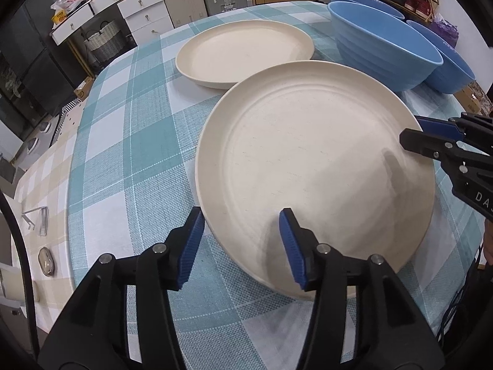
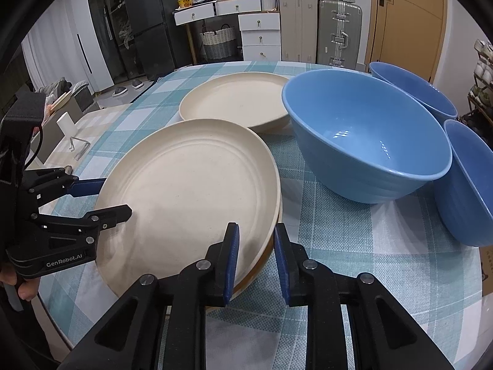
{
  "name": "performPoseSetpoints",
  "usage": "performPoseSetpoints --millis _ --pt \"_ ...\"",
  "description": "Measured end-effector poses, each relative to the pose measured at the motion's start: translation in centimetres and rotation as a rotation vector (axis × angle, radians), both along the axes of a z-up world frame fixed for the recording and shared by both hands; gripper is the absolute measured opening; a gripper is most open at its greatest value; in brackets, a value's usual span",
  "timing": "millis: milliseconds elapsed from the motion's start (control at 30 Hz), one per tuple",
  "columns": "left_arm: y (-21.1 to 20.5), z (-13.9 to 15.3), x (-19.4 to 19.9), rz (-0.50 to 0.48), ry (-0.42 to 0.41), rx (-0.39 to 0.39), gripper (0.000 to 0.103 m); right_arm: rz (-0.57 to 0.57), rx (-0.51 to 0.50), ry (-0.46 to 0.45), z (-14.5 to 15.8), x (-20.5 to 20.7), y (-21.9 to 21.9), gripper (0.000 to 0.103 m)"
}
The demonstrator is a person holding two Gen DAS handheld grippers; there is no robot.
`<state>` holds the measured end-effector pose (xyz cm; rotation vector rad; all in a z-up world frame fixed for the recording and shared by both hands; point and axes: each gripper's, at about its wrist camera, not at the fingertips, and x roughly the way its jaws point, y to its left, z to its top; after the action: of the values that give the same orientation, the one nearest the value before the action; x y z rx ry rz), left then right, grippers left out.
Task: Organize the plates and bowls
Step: 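Lower the cream plate onto the table and open both grippers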
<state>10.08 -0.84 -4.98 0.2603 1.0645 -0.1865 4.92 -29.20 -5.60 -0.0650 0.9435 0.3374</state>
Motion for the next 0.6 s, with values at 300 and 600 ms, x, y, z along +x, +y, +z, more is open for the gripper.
performPoseSetpoints --millis 300,600 --pt "-0.3 -0.4 0.0 -0.016 0.016 -0.008 0.060 0.003 0.007 0.006 -0.4 -0.2 0.1 0.027" --pt "1.1 0.2 0.6 0.045 -0.006 -0.050 0.081 0.029 0.035 0.011 -0.1 -0.4 -0.2 0.056"
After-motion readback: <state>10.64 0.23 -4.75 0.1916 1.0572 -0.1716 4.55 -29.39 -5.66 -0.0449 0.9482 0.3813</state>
